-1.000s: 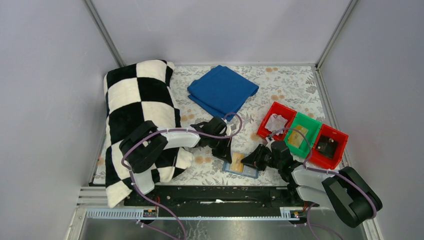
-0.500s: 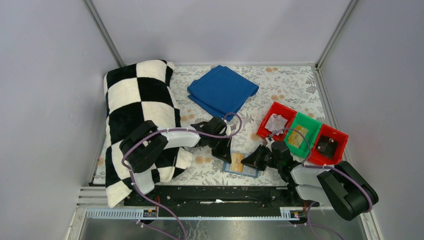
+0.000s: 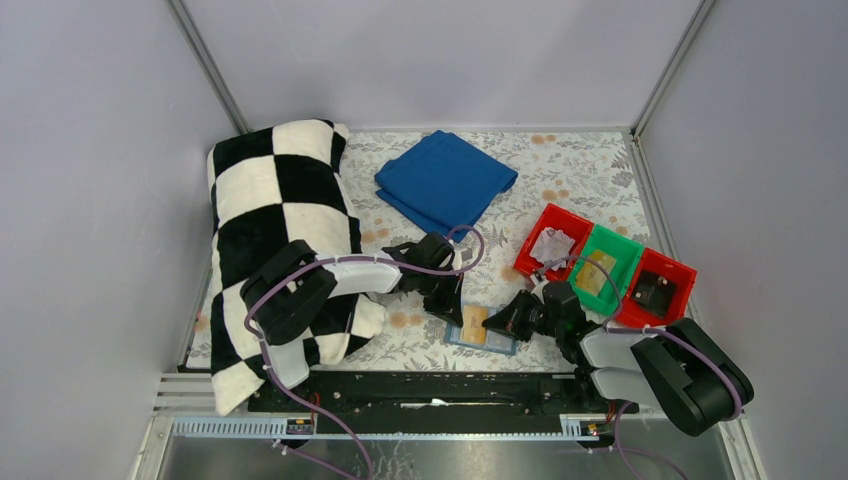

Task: Take the credit cards out of the card holder
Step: Remove the credit card from the card holder.

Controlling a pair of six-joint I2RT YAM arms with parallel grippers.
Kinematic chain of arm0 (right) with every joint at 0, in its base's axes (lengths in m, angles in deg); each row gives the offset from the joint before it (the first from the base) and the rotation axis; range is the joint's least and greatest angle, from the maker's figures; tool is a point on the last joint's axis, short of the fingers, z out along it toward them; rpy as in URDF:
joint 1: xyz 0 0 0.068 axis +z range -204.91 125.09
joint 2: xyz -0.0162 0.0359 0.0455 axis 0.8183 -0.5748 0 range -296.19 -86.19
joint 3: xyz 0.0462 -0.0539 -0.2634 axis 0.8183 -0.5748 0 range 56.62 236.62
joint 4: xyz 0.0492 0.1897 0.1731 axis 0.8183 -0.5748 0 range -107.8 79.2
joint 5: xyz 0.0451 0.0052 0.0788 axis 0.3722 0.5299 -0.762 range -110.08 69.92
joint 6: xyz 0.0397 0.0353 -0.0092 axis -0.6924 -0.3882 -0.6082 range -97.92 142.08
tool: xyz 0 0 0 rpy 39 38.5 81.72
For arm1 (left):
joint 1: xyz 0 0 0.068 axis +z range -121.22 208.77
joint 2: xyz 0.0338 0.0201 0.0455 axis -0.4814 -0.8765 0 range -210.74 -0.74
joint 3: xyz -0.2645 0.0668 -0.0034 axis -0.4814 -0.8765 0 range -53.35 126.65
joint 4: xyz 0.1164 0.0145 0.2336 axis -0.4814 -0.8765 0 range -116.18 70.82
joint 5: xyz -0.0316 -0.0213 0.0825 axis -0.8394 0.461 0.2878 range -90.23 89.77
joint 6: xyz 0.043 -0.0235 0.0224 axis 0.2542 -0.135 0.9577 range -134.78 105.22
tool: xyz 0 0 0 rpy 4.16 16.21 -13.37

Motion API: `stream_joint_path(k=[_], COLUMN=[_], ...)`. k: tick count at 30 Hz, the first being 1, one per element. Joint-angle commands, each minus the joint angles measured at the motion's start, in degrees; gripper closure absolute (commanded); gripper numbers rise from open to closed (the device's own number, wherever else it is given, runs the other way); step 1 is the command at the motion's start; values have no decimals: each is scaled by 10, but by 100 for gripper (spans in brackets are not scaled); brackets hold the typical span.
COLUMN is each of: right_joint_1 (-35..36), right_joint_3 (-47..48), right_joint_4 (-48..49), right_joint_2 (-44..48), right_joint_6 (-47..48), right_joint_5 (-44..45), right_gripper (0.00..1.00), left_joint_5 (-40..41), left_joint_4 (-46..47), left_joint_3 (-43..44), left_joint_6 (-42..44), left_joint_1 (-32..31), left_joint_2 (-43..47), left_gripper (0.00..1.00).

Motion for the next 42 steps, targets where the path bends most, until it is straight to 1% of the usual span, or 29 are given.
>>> stream_joint_path(k=[1,5,11,14,33,37,42], right_joint_1=[13,13,13,14,13,13,14], right_joint_3=[11,14,16,14,26,28,33], right_joint_4=[-23,-79,-208,-240,-331,-343,-345], right_joint_2=[-4,42,155,184,254,275,276], right_joint_6=[5,10,20,23,34,33,34], right_joint_5=[-13,5,51,60,98,103,102], right_gripper=[100,100,100,100,100,100,100], left_joint_5=[-2,8,19,20,33,36,38], left_joint_4=[73,69,62,62,52,52,51], left_joint_3=[12,6,0,-1,-23,-30,-39], left_joint_6=[-10,-7,-5,-6,2,3,5], left_joint_1=[-33,-32,-32,-33,-10,-5,1], left_joint_2=[-29,-23,-16,-18,1,9,14], left_gripper=[100,100,100,100,100,100,100])
